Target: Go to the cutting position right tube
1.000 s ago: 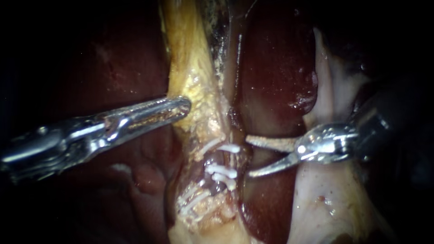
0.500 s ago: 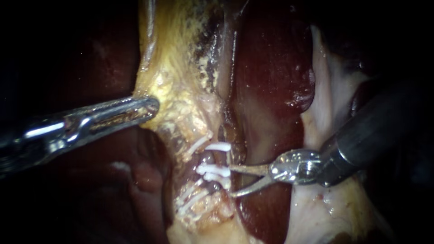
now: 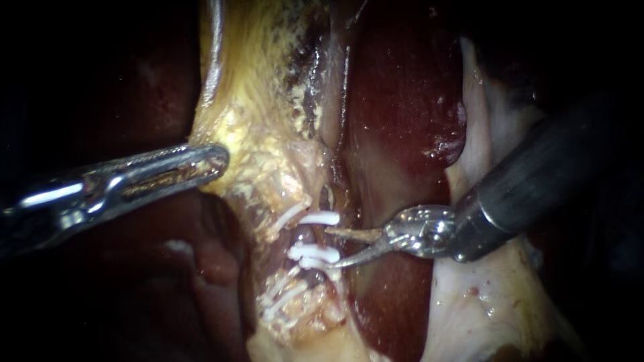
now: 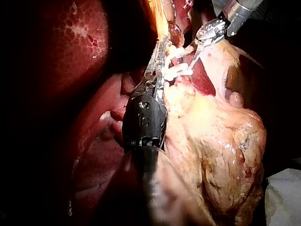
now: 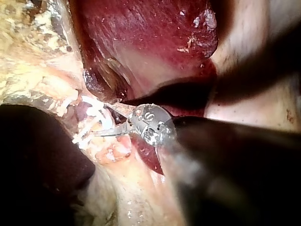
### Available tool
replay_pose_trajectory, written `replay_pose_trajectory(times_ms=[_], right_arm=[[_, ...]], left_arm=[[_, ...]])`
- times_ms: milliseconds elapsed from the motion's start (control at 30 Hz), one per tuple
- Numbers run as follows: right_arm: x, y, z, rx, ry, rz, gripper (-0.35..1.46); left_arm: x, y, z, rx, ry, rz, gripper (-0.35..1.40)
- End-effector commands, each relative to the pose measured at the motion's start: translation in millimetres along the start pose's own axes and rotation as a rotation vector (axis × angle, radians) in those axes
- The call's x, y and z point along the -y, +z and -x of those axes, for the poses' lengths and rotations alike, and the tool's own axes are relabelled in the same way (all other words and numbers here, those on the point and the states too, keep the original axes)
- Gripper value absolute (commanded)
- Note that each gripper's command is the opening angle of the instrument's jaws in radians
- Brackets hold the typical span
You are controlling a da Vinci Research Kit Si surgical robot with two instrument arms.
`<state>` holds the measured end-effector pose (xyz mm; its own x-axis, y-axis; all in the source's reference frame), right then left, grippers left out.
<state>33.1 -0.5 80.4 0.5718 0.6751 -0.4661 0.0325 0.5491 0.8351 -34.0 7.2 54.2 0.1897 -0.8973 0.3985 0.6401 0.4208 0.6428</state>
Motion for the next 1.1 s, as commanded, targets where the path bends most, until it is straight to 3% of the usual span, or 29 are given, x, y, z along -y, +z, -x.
replay_pose_trajectory(times_ms=[33,267,467,1100], right_arm=[[-0.1,0.1,-0.3,-0.004,-0.001,0.001,1.3],[-0.1,0.8,-1.0,-0.013,-0.007,-0.034,1.27],[-0.1,1.2,-1.2,0.007,-0.019,-0.082,0.96],[-1.0,3.2,-2.3,0.008,-0.031,-0.081,0.64]], left_arm=[[0.0,0.0,0.0,0.0,0.0,-0.001,-0.35],[0.0,0.0,0.0,0.0,0.001,-0.001,-0.35],[0.0,0.0,0.0,0.0,0.001,-0.001,-0.35],[-0.1,0.1,0.0,0.0,0.001,-0.001,-0.35]])
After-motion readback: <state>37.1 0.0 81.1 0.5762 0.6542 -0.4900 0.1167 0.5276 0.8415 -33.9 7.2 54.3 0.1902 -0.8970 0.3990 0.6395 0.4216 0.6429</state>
